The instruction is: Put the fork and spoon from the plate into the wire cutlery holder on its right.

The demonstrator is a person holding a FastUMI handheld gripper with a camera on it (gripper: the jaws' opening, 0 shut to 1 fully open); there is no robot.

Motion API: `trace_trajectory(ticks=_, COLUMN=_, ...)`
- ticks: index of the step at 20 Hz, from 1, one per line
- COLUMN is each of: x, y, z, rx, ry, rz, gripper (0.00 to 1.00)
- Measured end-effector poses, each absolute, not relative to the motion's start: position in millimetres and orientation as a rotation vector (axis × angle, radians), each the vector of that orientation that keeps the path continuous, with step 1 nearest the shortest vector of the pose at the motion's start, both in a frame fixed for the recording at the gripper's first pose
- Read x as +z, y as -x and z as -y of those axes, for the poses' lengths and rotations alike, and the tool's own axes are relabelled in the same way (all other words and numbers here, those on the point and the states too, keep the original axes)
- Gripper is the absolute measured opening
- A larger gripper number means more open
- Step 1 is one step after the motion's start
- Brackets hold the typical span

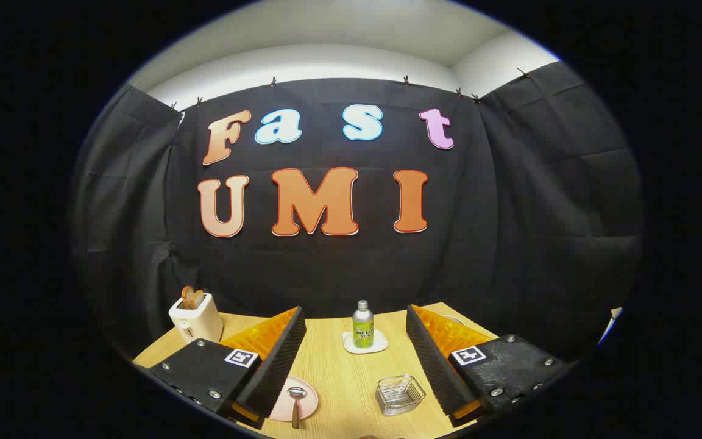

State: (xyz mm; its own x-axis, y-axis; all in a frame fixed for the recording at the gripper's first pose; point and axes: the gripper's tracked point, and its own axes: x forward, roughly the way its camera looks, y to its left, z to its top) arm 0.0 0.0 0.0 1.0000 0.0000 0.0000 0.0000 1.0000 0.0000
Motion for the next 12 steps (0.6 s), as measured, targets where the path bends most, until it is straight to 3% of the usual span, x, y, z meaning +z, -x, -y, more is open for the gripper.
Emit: trace_trajectory(ticks=12, x=2, y=15, z=-16, rx=0.009, ry=0.044, rz=-0.007, gripper=0.99)
